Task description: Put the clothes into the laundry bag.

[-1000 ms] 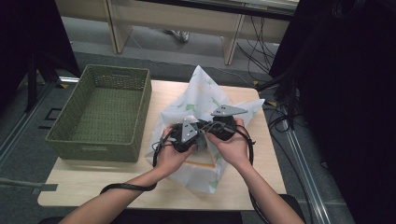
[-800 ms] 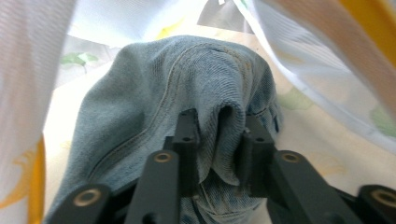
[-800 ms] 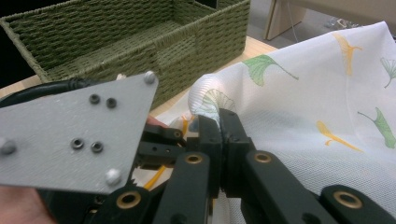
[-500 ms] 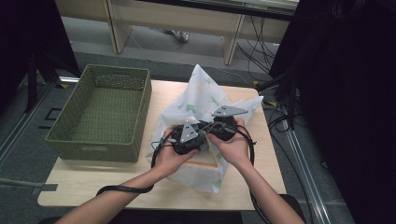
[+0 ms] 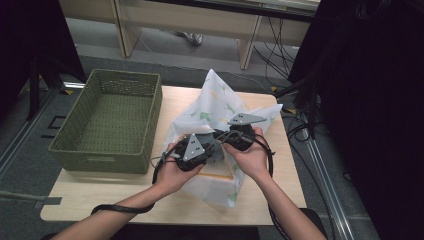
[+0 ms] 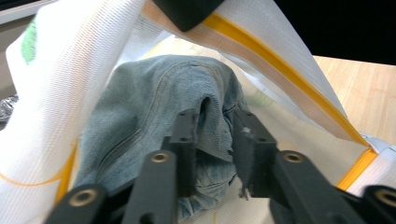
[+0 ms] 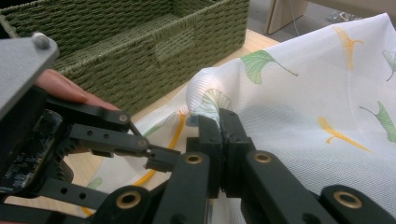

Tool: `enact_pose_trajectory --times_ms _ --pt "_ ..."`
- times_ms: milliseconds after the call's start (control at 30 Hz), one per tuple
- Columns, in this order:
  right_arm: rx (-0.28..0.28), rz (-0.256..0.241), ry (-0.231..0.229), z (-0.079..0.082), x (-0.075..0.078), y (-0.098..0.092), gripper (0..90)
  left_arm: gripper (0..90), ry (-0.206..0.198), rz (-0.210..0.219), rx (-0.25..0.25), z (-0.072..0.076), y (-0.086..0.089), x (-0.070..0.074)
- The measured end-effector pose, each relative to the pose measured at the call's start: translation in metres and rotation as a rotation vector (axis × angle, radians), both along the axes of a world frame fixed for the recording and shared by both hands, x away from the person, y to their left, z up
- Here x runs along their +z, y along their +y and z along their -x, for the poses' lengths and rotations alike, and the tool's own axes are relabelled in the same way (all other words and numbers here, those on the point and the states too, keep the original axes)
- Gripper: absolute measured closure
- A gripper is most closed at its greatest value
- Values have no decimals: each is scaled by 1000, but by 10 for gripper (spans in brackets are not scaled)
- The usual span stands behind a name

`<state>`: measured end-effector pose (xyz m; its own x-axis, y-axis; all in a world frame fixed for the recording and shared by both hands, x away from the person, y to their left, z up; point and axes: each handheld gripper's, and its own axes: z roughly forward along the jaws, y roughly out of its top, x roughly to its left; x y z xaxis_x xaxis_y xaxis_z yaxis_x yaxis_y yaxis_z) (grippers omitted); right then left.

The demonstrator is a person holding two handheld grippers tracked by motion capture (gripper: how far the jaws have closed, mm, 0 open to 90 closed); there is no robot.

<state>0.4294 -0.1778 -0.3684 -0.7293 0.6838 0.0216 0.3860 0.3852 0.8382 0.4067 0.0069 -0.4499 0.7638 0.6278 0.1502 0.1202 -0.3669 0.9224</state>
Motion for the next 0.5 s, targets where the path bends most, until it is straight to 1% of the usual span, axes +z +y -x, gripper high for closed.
enact_pose_trajectory --times_ms 133,200,233,300,367,433,500 --pt "4 0 0 0 -1 2 900 771 6 0 26 -6 -4 -1" --pt "7 6 -3 0 -1 2 900 797 2 -9 57 -9 -7 -2" --pt "8 4 0 0 -2 2 900 813 4 -9 72 -11 -9 -3" --pt "3 0 4 0 -2 2 900 829 19 -7 77 -14 -13 -5" --pt "5 -1 1 -1 -2 0 900 838 20 -13 64 -17 -19 -7" --pt "-2 0 5 -1 -2 0 900 841 23 -10 52 -17 -25 -9" --pt "-7 -1 0 -2 -1 -1 900 841 26 -7 29 -17 -31 -10"
